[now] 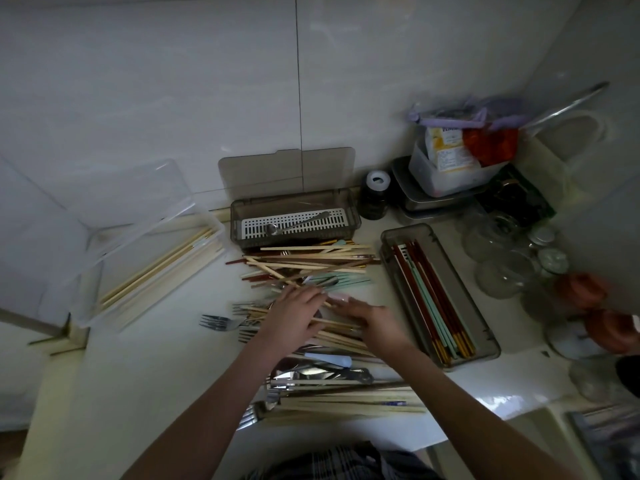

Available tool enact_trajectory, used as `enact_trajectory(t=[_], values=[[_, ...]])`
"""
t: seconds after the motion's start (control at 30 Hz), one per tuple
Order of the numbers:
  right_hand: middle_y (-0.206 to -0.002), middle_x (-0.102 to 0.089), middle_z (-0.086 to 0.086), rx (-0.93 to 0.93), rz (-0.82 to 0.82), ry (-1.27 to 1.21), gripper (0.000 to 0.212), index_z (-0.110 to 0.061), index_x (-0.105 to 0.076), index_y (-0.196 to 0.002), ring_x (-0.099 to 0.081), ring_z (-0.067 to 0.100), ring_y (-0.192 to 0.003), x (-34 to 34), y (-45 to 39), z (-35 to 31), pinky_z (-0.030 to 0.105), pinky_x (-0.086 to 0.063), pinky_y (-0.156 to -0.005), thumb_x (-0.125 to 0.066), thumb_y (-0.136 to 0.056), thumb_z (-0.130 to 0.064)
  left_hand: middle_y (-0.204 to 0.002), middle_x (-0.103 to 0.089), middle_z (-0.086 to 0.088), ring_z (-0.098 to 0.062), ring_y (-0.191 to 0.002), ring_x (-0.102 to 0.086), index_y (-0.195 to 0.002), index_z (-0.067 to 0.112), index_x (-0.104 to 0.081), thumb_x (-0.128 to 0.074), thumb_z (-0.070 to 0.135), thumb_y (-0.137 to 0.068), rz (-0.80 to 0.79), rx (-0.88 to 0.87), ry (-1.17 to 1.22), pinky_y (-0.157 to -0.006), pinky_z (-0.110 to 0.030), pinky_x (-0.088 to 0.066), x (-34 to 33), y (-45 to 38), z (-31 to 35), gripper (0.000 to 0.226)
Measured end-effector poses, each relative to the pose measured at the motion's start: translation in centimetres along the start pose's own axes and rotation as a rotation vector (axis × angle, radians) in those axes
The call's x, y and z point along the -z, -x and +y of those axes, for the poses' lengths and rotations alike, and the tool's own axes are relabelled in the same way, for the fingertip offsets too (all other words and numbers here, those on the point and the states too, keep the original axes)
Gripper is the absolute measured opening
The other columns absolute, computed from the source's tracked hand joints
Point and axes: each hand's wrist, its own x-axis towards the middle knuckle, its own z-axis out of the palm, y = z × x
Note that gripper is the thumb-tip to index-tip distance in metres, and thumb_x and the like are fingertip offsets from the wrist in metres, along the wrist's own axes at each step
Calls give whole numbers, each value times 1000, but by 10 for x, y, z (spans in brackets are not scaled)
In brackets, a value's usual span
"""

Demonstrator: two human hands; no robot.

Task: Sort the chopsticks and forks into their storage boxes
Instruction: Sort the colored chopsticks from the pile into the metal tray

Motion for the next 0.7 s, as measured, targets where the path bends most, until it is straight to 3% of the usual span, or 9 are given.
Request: enact_trajectory(t=[0.13, 0.2, 0.27, 0.37, 0.43, 0.5, 0.53, 0.6, 0.7], values=[[-117, -66, -1, -66, -13, -96, 40, -16, -74, -101, -60, 12, -109, 9, 5, -1, 17, -40, -100, -58, -80, 14, -118, -60, 5, -15, -116, -50, -117, 23, -62, -57, 40, -88, 24, 5, 78, -106, -32, -26, -1, 0, -2, 34], [-105, -67, -7, -136, -30, -164, 36, -15, -75, -92, -61, 7, -98, 13, 4, -2, 15, -43, -95, -57, -80, 13, -111, -62, 4, -15, -108, -52, -113, 22, -66, -57, 38, -89, 16, 36, 147, -98, -31, -34, -4, 4, -4, 31], [-101, -69, -6, -179, -18, -206, 38, -21, -74, -89, -63, 8, -94, 18, -2, 0, 26, -50, -91, -54, -84, 10, -108, -62, 4, -13, -102, -54, -114, 22, -66, -56, 34, -90, 24, 50, 197, -92, -29, -41, -6, 8, -5, 29], [-116, -64, 2, -192, 25, -140, 35, -24, -69, -104, -59, 15, -97, 28, -17, 3, 20, -49, -76, -49, -89, 1, -110, -61, 4, -10, -97, -54, -116, 23, -65, -56, 33, -91, -12, 104, 273, -86, -26, -46, -6, 8, -7, 29], [-128, -57, 8, -169, -24, -2, 41, -21, -60, -124, -55, 20, -110, 34, -28, 4, 23, -46, -89, -45, -91, 0, -114, -60, 4, -9, -99, -55, -117, 21, -64, -57, 30, -91, 10, 145, 308, -88, -27, -47, -4, 7, -8, 29], [-141, -45, 10, -143, -113, 110, 49, -18, -46, -138, -43, 24, -128, 38, -35, 4, 30, -35, -106, -43, -92, 0, -124, -56, 2, -11, -106, -54, -123, 19, -59, -57, 28, -91, 64, 157, 288, -93, -29, -46, -2, 5, -9, 33], [-143, -42, 9, -132, -132, 140, 51, -18, -42, -140, -39, 25, -130, 38, -36, 3, 32, -32, -108, -45, -92, -2, -131, -53, 3, -12, -112, -52, -127, 20, -56, -56, 28, -91, 71, 155, 247, -99, -30, -42, -1, 4, -10, 36], [-141, -43, 8, -129, -118, 191, 49, -18, -40, -139, -38, 25, -129, 37, -38, 3, 34, -33, -104, -52, -92, -12, -144, -42, 4, -15, -128, -41, -133, 22, -49, -50, 32, -94, 33, 145, 115, -110, -34, -26, 0, 1, -13, 41], [-127, -50, 7, -205, -119, 204, 34, -19, -47, -121, -40, 25, -122, 32, -38, 4, 37, -38, -96, -59, -90, -22, -153, -27, 3, -16, -141, -23, -138, 26, -42, -40, 36, -97, 0, 164, 6, -117, -38, -7, -1, -1, -19, 42]])
